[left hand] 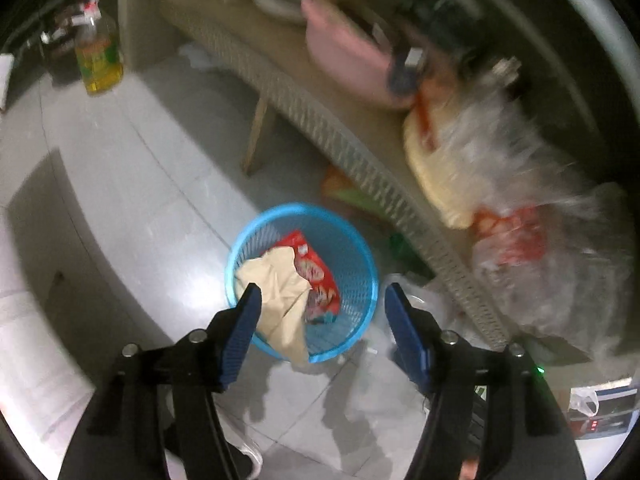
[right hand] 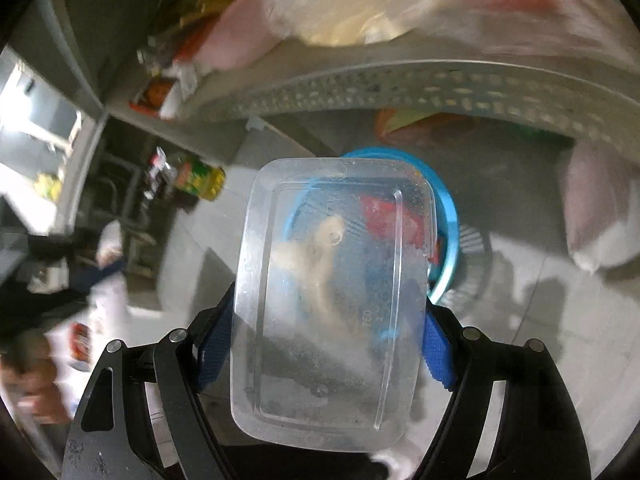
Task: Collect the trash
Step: 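Carry the tan paper and box to the wastebasket and release the paper with the left gripper, then drop the clear box into the wastebasket with the right gripper and return to the table, then grasp the red can with the right gripper and lift it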
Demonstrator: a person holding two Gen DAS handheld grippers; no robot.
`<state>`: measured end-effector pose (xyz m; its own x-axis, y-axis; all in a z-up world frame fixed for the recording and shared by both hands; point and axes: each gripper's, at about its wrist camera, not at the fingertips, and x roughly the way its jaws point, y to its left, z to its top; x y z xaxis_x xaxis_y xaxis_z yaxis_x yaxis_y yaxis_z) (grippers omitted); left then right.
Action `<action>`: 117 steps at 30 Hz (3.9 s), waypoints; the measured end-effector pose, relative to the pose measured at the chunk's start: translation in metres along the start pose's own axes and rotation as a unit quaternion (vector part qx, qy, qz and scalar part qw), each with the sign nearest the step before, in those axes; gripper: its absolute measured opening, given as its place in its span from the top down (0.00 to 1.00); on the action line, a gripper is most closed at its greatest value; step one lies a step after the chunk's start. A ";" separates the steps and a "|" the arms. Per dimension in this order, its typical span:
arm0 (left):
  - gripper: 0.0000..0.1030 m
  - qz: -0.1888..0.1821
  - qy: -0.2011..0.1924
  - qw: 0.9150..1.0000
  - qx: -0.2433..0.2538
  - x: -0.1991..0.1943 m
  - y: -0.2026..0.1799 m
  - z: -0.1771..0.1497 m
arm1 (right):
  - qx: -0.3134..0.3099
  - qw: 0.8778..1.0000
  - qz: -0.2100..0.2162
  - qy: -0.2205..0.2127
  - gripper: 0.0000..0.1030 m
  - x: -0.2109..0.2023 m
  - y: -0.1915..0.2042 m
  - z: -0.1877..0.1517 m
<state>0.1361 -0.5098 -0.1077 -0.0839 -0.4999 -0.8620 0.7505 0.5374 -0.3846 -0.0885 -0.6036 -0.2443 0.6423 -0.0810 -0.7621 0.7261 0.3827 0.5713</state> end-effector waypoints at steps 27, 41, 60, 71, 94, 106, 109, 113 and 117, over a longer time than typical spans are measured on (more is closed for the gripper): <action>0.25 0.128 -0.217 0.968 0.016 -0.267 0.121 -0.167 | -0.184 0.976 -0.120 -0.010 0.15 0.047 0.067 -0.009; 0.24 0.167 -0.275 0.945 -0.053 -0.346 0.200 -0.226 | -0.285 0.950 0.113 0.064 0.15 -0.019 0.326 -0.014; 0.23 0.173 -0.302 0.925 -0.150 -0.386 0.271 -0.278 | -0.407 0.890 0.068 0.197 0.15 0.049 0.506 -0.125; 0.23 0.164 -0.340 0.909 -0.175 -0.402 0.289 -0.296 | -0.321 0.902 0.089 0.276 0.14 0.134 0.513 -0.114; 0.24 0.119 -0.364 0.912 -0.149 -0.400 0.272 -0.330 | -0.410 0.881 0.095 0.216 0.38 0.112 0.513 -0.137; 0.24 0.140 -0.321 0.935 -0.063 -0.361 0.221 -0.293 | -0.536 0.840 0.087 0.011 0.39 0.018 0.439 -0.174; 0.24 0.150 -0.295 0.941 -0.065 -0.345 0.218 -0.280 | -0.555 0.828 0.078 -0.016 0.39 0.002 0.420 -0.183; 0.24 0.135 -0.262 0.953 -0.068 -0.326 0.222 -0.256 | -0.576 0.813 0.077 -0.035 0.39 -0.016 0.395 -0.196; 0.24 0.144 -0.225 0.962 -0.064 -0.305 0.224 -0.231 | -0.584 0.807 0.076 -0.045 0.39 -0.022 0.376 -0.205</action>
<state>0.1781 -0.0798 -0.0071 0.4283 -0.5461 -0.7200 0.6113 0.7618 -0.2142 0.1200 -0.2690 -0.0750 0.7555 0.0017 -0.6552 -0.0557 0.9965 -0.0617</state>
